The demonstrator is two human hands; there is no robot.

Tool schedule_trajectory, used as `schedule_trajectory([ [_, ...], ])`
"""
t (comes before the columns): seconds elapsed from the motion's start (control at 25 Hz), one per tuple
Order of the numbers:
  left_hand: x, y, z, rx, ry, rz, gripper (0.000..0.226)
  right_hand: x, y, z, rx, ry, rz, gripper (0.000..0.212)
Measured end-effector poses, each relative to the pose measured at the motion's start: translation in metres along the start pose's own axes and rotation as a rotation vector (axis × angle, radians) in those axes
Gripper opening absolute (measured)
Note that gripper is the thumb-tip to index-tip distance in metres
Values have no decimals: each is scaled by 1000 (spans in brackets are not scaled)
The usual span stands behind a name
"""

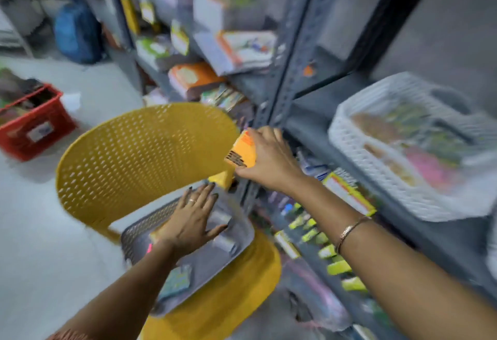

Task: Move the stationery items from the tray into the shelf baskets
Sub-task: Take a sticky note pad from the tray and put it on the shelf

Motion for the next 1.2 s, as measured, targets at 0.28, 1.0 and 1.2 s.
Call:
schedule_trajectory([
  [0.28,116,141,158,-59,-287,266,84,-101,196,94,-61,-246,164,63],
  [1.0,118,137,454,96,-787,52,104,-340,154,290,-11,-876,-118,84],
  [1.2,119,123,454,70,-812,-24,85,-331,134,301,37,-845,-179,71],
])
Point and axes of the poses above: each hand's wrist, its own x-axis towards the middle knuckle, its own y-axis out of the back of the hand, z = x × y, the point moved 5 cm from there along x, towards the middle knuckle, and after that the axes turned 2 degrees about -z, right-handed, at the moved point
